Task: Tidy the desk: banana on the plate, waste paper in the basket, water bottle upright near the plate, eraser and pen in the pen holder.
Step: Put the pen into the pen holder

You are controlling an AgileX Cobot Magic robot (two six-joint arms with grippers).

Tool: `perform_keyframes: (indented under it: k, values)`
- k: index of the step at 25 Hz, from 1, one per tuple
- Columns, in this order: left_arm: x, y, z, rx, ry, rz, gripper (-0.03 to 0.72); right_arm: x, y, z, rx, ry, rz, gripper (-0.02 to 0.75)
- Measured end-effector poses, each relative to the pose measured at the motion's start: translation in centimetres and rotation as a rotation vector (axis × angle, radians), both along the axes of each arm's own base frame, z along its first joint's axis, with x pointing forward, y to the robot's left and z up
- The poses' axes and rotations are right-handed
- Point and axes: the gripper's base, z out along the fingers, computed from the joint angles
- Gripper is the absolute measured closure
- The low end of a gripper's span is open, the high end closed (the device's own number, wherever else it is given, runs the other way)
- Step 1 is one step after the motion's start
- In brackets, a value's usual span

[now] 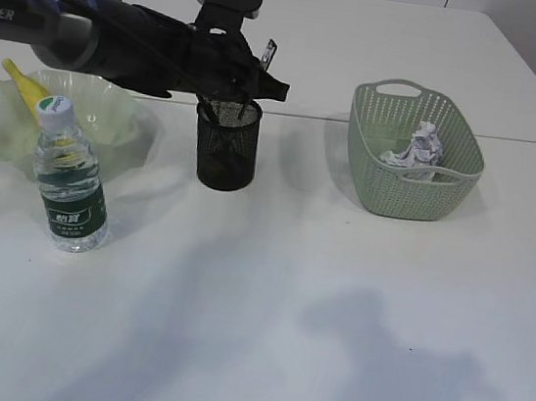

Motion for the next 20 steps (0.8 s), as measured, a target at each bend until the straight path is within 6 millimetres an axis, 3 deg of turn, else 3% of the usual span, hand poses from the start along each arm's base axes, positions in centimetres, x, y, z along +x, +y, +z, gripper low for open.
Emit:
perform_keyframes:
  k: [13, 20]
  values:
    - [0.02, -0.01, -0.21, 0.005, 0.002, -0.002, 0.645, 0.00, 0.00, 0.00, 0.000, 0.000, 0.000, 0.517]
    - [0.02, -0.01, -0.21, 0.005, 0.002, -0.002, 0.561, 0.00, 0.00, 0.00, 0.000, 0.000, 0.000, 0.517]
